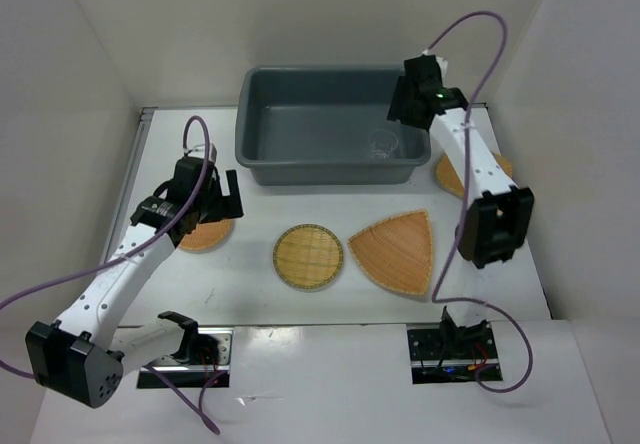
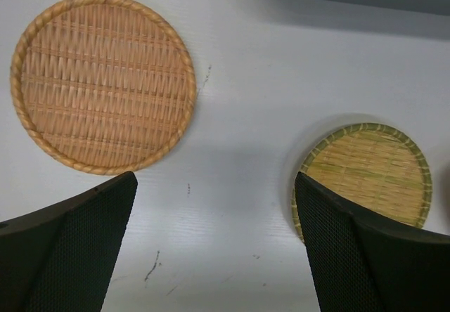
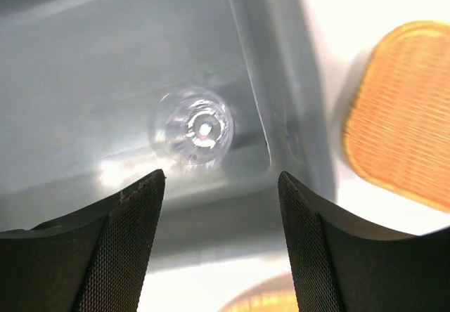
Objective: Place the mixed dishes into the plastic bin
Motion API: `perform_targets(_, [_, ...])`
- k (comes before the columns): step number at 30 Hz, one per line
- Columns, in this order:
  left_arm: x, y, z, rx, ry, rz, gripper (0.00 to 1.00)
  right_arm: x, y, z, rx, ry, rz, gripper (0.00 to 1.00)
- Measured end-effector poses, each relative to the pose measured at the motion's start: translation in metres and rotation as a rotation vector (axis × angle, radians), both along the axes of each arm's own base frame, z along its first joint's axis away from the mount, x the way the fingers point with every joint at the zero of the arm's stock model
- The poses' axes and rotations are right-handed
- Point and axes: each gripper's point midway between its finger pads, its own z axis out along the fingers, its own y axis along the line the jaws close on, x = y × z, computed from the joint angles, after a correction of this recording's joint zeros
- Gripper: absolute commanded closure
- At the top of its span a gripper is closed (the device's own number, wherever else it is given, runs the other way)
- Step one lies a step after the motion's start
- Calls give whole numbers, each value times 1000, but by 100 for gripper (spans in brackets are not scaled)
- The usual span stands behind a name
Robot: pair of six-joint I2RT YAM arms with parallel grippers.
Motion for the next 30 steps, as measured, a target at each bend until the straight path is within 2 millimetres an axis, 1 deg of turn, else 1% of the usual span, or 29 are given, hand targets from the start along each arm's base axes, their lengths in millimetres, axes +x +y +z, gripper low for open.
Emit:
perform_targets(2, [1,-4,2,-24,-7,-6,0,-23,-5,40,20,-75,3,29])
perform_targets(4, [3,-9,1,-45,-13,-18,0,-48,-11,71,37,-148,-2,29])
perform_targets(6, [1,-12,-3,-60,-2,-31,0,-74,-19,88,42,-188,-14,28])
perform_targets(8, [-1,-15,-7,-72,11,-42,2,-99,-26,86,46,-189,-35,28])
perform_targets(10, [-3,-19,-9,-90,21,-57,5,-119,-33,74,45,-167,-55,28])
perform_targets(11, [-4,-23,-9,-104,24,-67,5,-128,-35,62,44,-138,-64,28])
perform_targets(12, [-4,-26,-10,-120,27,-80,7,-136,-37,50,42,-106,-71,28])
perform_targets(14, [-6,-34,-13,-153,37,-110,7,-153,-39,21,39,-20,-87,28])
perform_targets(17, [-11,-45,-24,-193,72,-152,7,-177,-42,-22,46,117,-110,28])
perform_targets(19, [-15,-49,-31,-209,98,-170,7,-194,-42,-46,62,203,-123,28])
perform_targets(21, [-18,-52,-34,-222,109,-184,7,-213,-43,-65,73,289,-137,28])
perform_targets(23, [-18,-54,-34,-233,110,-194,7,-225,-43,-74,85,345,-152,28])
perform_targets(25, [-17,-57,-32,-243,104,-203,7,-230,-45,-78,103,371,-169,28])
perform_targets(28, [-17,-59,-31,-253,100,-211,7,-231,-51,-84,114,401,-200,28])
perform_targets(30, [-16,-60,-30,-260,96,-216,7,-231,-53,-92,113,429,-213,28])
